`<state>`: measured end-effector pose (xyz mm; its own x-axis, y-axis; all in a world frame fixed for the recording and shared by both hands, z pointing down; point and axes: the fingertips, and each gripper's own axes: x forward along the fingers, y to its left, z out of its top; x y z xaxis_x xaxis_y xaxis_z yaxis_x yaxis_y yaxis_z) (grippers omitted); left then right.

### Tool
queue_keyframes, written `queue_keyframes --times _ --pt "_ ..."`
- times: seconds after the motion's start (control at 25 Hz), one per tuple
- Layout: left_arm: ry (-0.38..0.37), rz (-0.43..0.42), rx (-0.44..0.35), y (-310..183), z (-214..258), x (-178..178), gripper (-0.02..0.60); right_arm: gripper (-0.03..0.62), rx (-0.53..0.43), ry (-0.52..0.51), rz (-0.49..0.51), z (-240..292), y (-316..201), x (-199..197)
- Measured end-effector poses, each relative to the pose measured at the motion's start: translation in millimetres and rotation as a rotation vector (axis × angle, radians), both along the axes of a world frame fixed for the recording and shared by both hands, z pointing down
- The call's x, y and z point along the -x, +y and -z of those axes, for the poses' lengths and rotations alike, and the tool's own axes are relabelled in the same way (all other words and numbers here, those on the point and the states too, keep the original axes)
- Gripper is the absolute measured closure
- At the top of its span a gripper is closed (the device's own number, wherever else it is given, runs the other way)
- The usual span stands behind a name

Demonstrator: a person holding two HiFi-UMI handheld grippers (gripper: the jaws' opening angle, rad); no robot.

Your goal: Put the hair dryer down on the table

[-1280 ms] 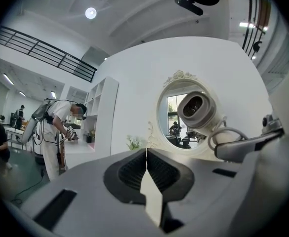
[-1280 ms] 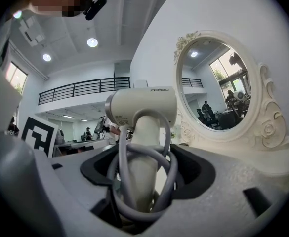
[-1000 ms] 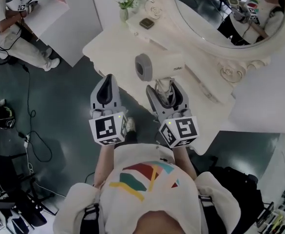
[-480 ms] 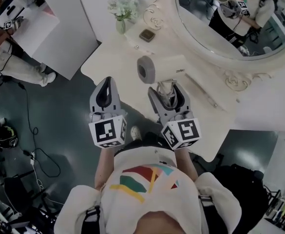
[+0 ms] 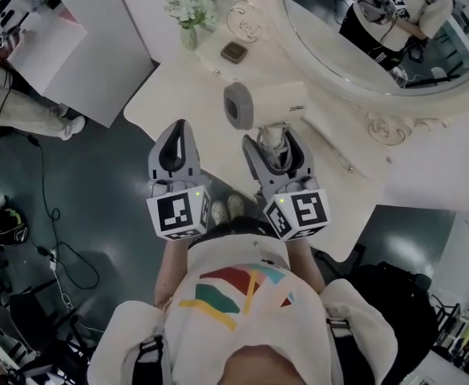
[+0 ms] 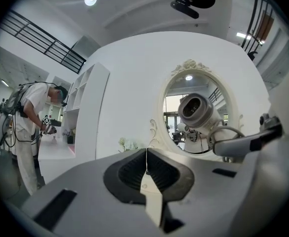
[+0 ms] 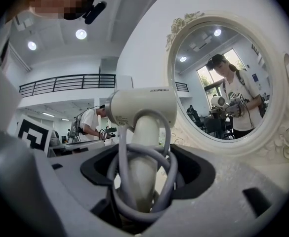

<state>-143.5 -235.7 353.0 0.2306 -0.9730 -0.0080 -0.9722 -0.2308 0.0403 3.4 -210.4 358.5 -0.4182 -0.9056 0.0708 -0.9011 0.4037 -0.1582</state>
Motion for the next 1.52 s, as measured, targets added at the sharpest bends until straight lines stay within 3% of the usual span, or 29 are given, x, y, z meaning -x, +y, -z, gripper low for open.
queue_keyframes --times 0.24,0.48,0.64,1.04,1.52 --pt "-0.001 0.003 -0.006 -0.3 1.0 -11.6 0.577 0.295 0.027 -0.031 0.02 -4.4 -1.0 -6.3" --pt "-0.008 0.008 0.003 1.0 -3.5 -19.4 0.577 0.295 0.022 0.032 0.044 -8.6 -0.3 -5.5" --pt "-0.009 0.027 0.002 1.3 -3.2 -18.1 0.577 0.295 0.051 -0.011 0.069 -12.5 -3.0 -4.4" --pt "-0.014 0.045 0.017 -1.1 -10.0 -11.9 0.577 0.295 0.087 -0.003 0.035 -26.1 -22.3 -12.6" --pt "-0.017 0.044 0.033 -0.6 -16.8 -11.1 0.577 0.295 0.195 0.073 0.012 -67.6 -29.4 -16.1"
